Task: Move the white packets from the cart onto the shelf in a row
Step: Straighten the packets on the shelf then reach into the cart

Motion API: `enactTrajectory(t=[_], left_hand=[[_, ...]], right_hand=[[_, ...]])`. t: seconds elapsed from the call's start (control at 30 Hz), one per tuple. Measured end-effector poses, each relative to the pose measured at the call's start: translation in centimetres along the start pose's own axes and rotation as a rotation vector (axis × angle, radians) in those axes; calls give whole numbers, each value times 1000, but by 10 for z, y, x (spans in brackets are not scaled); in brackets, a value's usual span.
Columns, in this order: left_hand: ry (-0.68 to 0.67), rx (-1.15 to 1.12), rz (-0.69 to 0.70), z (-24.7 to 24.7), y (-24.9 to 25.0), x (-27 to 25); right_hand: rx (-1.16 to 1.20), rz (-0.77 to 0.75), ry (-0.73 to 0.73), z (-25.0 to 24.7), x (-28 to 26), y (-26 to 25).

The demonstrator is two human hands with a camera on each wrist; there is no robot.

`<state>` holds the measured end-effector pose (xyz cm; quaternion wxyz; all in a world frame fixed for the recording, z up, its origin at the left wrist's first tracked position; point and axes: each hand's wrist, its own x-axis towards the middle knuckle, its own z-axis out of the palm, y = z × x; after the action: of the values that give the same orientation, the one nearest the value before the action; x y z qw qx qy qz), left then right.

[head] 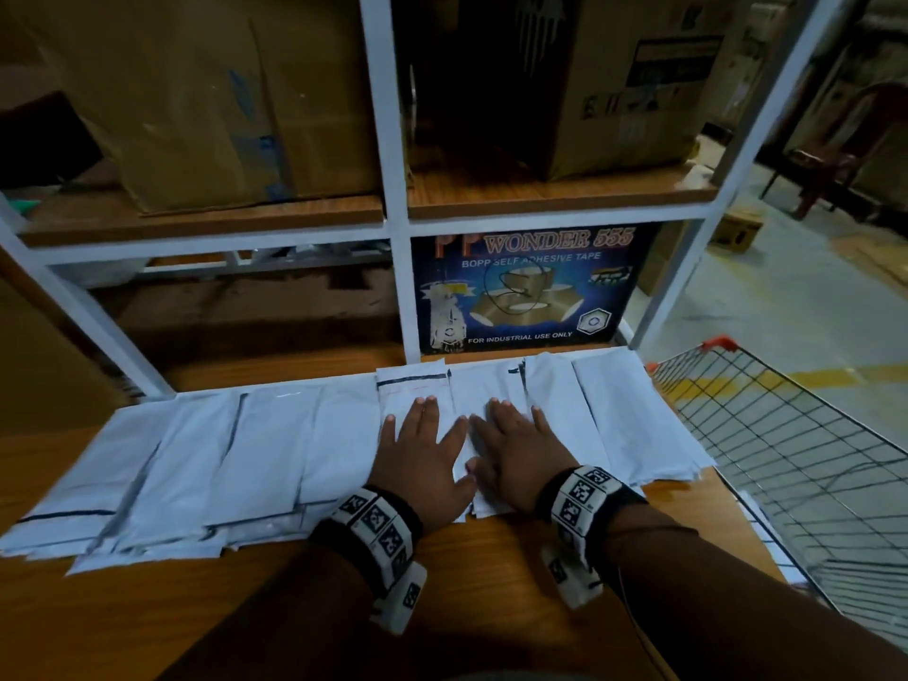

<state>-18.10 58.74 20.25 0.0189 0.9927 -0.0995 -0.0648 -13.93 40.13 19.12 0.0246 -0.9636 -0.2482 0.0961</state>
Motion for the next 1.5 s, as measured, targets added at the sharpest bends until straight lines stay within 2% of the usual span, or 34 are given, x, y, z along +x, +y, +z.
enactTrajectory(t=[0.1,0.27,0.37,0.5,0.6,0.73,0.83,1.03,1.23,1.37,1.5], left_hand=[[57,-82,61,-17,23,7],[57,-153,177,-39,82,33],[1,-187,236,-47,133,50],[-156,-199,295,-54,219,82],[-198,-157,371,-53,275,102],[-306,-93,479,-51,370,139],[-392,48,559,-39,439,174],[-604,236,566,8,539,223],[-768,424,580,71,589,256],[-826,417,551,101,606,280],[-852,357,497,125,609,307]], right_hand=[[71,47,96,-18,-12,20],[197,265,180,-41,-41,79],[271,388,205,-45,-73,127],[407,571,224,-44,-126,205],[405,675,222,-31,-161,257],[301,816,121,2,-210,345],[393,944,43,38,-235,405],[565,1079,-78,114,-248,483],[548,1059,-216,189,-233,514],[488,1062,-293,252,-216,528],[429,1036,-364,291,-197,539]])
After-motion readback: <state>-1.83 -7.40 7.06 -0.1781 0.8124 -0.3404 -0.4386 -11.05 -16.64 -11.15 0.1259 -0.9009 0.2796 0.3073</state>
